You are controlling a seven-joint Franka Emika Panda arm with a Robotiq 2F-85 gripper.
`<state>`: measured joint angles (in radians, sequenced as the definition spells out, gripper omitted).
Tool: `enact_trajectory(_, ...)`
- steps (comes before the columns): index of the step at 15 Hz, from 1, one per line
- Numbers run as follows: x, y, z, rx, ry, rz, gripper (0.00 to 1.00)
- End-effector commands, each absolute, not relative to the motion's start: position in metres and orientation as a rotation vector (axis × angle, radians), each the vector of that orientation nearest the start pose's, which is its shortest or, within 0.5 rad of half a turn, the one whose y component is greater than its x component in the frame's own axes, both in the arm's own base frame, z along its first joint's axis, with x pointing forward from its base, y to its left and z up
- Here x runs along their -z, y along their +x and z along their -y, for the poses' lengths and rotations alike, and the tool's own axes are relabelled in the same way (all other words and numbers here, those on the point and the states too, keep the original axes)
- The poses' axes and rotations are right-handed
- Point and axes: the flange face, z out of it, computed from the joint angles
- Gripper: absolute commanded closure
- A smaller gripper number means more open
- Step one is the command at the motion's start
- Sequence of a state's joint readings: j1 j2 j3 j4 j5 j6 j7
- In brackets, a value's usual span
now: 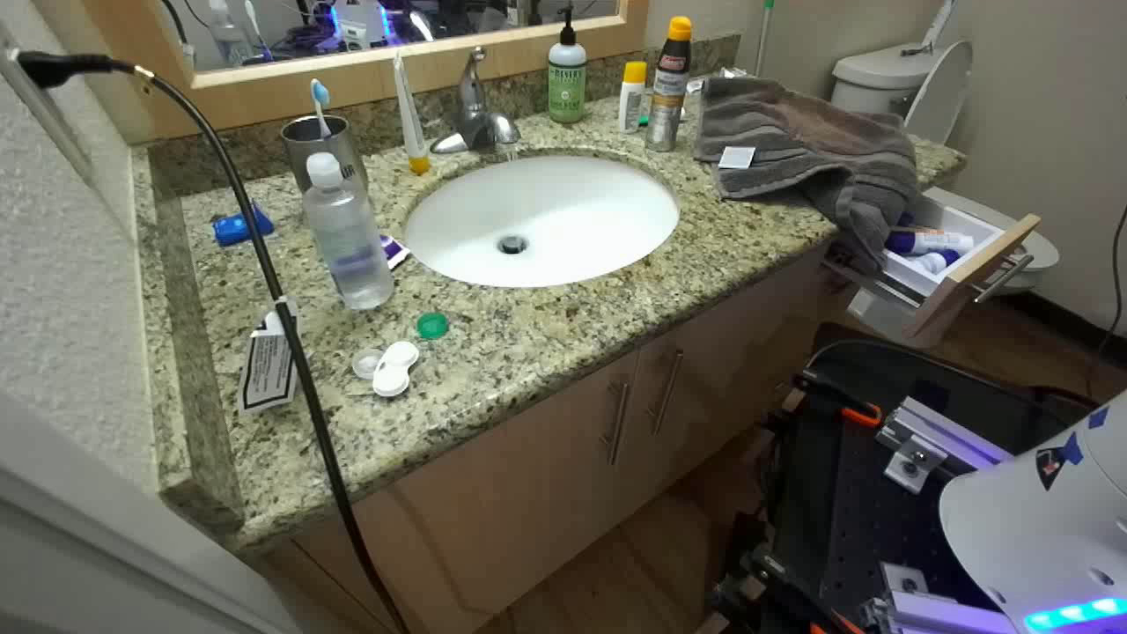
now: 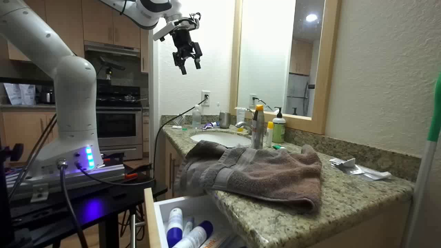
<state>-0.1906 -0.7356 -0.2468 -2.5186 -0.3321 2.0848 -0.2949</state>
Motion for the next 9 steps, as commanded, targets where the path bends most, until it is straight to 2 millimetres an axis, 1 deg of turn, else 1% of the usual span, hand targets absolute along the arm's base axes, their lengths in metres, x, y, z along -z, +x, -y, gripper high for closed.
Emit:
enact_trajectory(1, -0.539, 0.318, 0.179, 0.383, -3.353, 0.028, 0.0)
enact_trajectory(2, -0.538, 0.332, 0.174, 0.396, -3.338, -0.053, 0.0)
enact_trajectory(3, -0.537, 0.347, 0.168, 0.407, -3.293, -0.179, 0.0)
enact_trajectory(6, -0.537, 0.388, 0.154, 0.436, -3.162, -0.435, 0.0)
enact_trajectory(8, -0.534, 0.418, 0.158, 0.512, -3.108, -0.622, 0.0)
enact_trajectory(9, -0.531, 0.434, 0.166, 0.529, -3.083, -0.712, 0.0)
